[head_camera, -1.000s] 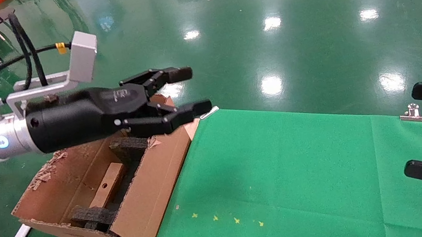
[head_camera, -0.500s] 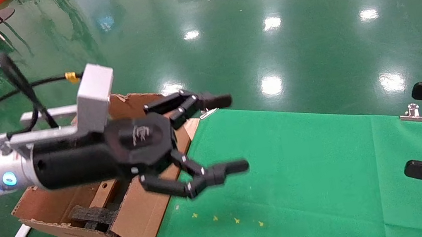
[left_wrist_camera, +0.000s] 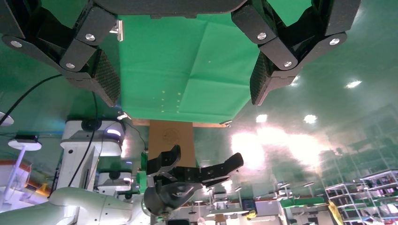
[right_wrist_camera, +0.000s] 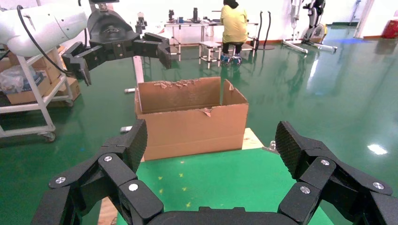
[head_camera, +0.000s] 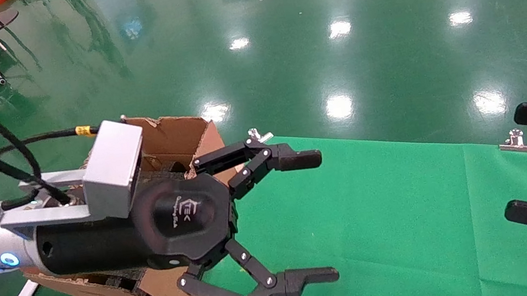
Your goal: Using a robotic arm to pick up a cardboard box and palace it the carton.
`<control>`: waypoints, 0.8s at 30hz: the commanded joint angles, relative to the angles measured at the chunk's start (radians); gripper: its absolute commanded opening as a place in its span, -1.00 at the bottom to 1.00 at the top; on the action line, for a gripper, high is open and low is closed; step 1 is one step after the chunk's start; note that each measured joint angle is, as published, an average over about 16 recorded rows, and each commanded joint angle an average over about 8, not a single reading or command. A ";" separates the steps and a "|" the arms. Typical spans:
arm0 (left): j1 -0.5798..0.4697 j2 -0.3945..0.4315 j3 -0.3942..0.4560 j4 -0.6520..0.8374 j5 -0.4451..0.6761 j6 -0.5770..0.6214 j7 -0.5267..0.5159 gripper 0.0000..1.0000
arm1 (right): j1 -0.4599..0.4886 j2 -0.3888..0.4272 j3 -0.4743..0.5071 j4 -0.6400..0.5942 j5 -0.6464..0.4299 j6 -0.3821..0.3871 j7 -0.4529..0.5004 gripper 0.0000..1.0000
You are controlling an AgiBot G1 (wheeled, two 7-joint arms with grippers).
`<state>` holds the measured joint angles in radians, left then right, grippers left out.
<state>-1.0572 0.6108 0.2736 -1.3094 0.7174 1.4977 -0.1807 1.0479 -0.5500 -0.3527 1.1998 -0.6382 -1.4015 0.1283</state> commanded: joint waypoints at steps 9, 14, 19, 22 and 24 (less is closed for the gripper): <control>-0.008 0.000 0.002 0.012 0.005 -0.001 -0.003 1.00 | 0.000 0.000 0.000 0.000 0.000 0.000 0.000 1.00; -0.011 0.000 0.004 0.017 0.008 -0.001 -0.005 1.00 | 0.000 0.000 0.000 0.000 0.000 0.000 0.000 1.00; -0.013 0.000 0.004 0.020 0.010 -0.002 -0.006 1.00 | 0.000 0.000 0.000 0.000 0.000 0.000 0.000 1.00; -0.014 0.000 0.005 0.022 0.011 -0.002 -0.006 1.00 | 0.000 0.000 0.000 0.000 0.000 0.000 0.000 1.00; -0.015 0.000 0.005 0.022 0.011 -0.002 -0.006 1.00 | 0.000 0.000 0.000 0.000 0.000 0.000 0.000 1.00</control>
<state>-1.0717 0.6110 0.2783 -1.2873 0.7283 1.4957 -0.1867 1.0479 -0.5500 -0.3527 1.1997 -0.6381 -1.4014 0.1283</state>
